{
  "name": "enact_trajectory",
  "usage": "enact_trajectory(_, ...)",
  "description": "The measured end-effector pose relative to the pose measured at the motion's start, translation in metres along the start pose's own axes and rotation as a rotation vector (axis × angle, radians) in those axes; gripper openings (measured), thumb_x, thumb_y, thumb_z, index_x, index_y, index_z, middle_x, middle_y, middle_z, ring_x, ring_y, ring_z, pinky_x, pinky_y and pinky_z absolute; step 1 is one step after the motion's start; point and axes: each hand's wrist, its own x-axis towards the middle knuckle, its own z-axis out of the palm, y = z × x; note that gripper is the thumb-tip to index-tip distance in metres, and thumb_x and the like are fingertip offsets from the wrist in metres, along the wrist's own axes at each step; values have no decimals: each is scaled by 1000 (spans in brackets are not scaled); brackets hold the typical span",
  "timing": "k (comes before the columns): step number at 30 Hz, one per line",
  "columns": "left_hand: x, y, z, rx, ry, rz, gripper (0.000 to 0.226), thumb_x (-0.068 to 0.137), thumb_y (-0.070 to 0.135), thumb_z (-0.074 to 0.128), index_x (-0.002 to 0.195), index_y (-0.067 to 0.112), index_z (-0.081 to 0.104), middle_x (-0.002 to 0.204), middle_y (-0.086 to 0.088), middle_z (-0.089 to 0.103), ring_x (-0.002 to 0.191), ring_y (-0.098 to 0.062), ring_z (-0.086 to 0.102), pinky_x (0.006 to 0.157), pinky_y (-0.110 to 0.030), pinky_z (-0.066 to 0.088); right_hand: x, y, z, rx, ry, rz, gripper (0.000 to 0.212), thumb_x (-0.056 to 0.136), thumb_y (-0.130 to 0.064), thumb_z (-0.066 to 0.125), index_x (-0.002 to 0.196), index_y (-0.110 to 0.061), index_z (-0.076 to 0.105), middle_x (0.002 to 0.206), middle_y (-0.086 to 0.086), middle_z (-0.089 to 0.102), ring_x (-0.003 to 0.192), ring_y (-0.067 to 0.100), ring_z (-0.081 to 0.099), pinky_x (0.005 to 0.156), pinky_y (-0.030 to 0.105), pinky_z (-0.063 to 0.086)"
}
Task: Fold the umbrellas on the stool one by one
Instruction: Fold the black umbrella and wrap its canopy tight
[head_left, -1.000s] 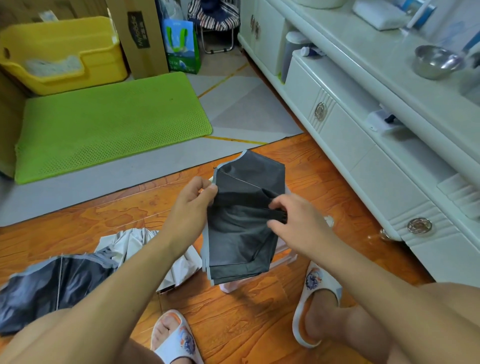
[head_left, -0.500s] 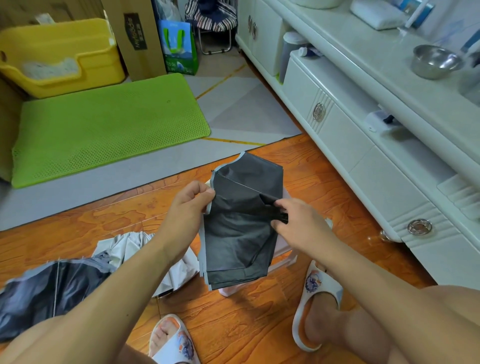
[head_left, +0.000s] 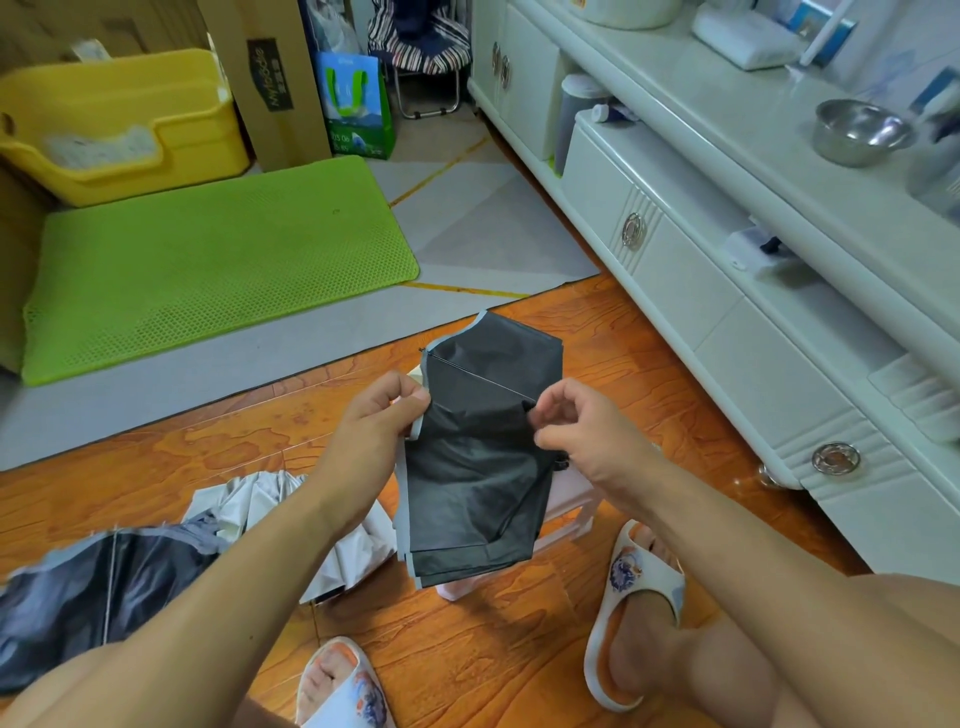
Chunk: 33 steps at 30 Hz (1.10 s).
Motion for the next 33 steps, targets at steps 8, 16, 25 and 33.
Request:
enact_trajectory(8,0,3,1,-49,-25,-15,16,89,26,59,79,15,57,78,-6,57,75,-20,48,74,-36,39,3,0,3,-309,-57,85,54,93,9,42,130,-23,65,128,-4,67,122,17,59,107,37,48)
enact_trajectory(16,4,1,-3,-31,9,-39,22,90,30,58,77,13,54,81,-11,51,80,-26,40,82,-42,31,7,0,2,-55,-112,31,81,88,11,51,149,-40,36,115,2,72,103,18,68,76,25,56)
enact_trajectory(25,6,1,-5,-16,28,-36,40,89,31,57,89,-7,45,84,-12,51,79,-26,42,80,-42,34,11,4,4,424,-26,32,26,96,-1,60,120,-4,68,114,13,75,112,27,69,96,32,54)
enact_trajectory(33,9,0,-5,-14,34,-32,21,89,31,57,86,10,54,77,-8,49,71,-20,42,76,-40,34,8,0,1,583,-15,264,15,93,-10,69,103,0,70,100,11,77,95,23,69,100,40,51)
